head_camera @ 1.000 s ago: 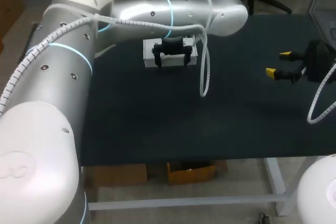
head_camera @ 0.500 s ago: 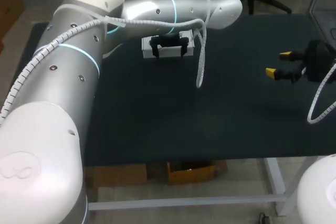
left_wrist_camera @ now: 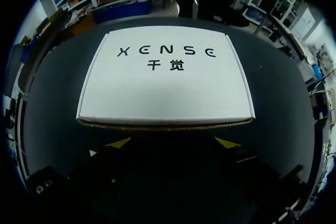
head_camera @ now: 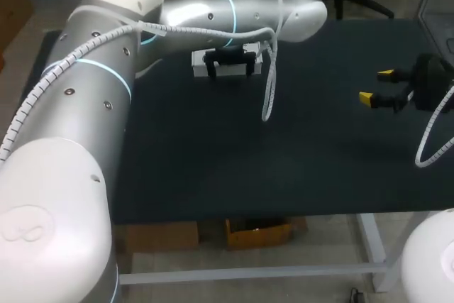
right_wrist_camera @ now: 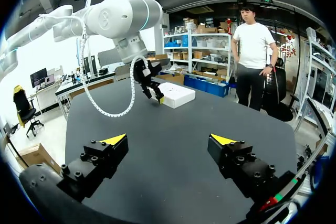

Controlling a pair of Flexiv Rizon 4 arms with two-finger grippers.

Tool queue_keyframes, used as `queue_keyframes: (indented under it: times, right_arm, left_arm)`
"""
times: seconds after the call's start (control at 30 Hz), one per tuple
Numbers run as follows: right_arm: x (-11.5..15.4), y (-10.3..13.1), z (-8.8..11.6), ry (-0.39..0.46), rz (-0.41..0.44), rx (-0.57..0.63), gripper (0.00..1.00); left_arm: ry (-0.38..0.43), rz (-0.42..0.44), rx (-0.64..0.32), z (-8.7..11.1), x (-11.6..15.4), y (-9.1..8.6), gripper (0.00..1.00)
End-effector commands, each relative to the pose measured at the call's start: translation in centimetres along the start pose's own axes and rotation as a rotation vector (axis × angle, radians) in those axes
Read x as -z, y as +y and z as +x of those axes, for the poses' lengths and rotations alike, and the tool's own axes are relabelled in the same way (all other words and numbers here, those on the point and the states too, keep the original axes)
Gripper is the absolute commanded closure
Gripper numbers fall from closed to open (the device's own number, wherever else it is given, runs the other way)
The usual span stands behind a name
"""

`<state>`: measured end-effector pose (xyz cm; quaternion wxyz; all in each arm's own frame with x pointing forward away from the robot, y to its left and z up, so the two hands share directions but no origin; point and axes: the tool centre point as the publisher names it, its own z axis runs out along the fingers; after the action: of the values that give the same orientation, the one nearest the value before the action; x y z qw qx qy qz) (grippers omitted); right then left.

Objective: Assemble the packaging by folding the flat box into shape, placing the metal phone stand inside, and closing the box properly

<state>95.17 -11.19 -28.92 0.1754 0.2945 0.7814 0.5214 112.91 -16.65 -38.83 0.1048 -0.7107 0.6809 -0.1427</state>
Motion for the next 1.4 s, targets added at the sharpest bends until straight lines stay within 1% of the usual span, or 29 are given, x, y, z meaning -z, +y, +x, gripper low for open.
queue_keyframes:
  times: [0.03,0.1,0.23,0.37,0.47,0.6,0.77,0.93,1.0,1.13,1.33,1.4]
  right_arm:
    - [0.1,0.0,0.0,0.002,-0.001,-0.001,0.0]
    - [0.1,0.0,0.0,0.002,-0.001,-0.001,0.0]
    - [0.1,0.0,0.0,0.002,-0.001,-0.001,0.0]
    - [0.1,0.0,0.0,0.002,-0.001,-0.001,0.0]
    - [0.1,0.0,0.0,0.002,-0.001,-0.001,0.0]
    - [0.1,0.0,0.0,0.002,-0.001,-0.001,0.0]
    - [0.1,0.0,0.0,0.002,-0.001,-0.001,0.0]
    - [0.1,0.0,0.0,0.002,-0.001,-0.001,0.0]
    - [0.1,0.0,0.0,0.002,-0.001,-0.001,0.0]
    - [0.1,0.0,0.0,0.002,-0.001,-0.001,0.0]
    - [0.1,0.0,0.0,0.002,-0.001,-0.001,0.0]
    - [0.1,0.0,0.0,0.002,-0.001,-0.001,0.0]
  left_arm:
    - [0.02,-0.245,-0.015,-0.2,2.8,1.3,0.0]
    - [0.016,-0.215,-0.02,-0.4,3.8,2.2,0.0]
    - [0.036,-0.145,-0.044,-1.0,6.2,4.3,0.0]
    - [0.055,-0.08,-0.065,-1.5,7.7,5.6,0.0]
    - [0.07,-0.035,-0.073,-1.9,8.4,6.6,0.0]
    - [0.117,0.037,-0.103,-2.6,9.1,8.1,0.0]
    - [0.161,0.126,-0.109,-3.6,10.0,9.9,0.0]
    - [0.223,0.228,-0.107,-4.9,10.8,11.5,0.0]
    - [0.246,0.262,-0.111,-5.4,11.0,11.9,0.0]
    - [0.282,0.302,-0.121,-6.3,11.4,12.5,0.0]
    - [0.325,0.356,-0.159,-7.2,11.9,13.0,0.0]
    - [0.341,0.36,-0.172,-7.4,12.1,13.0,0.0]
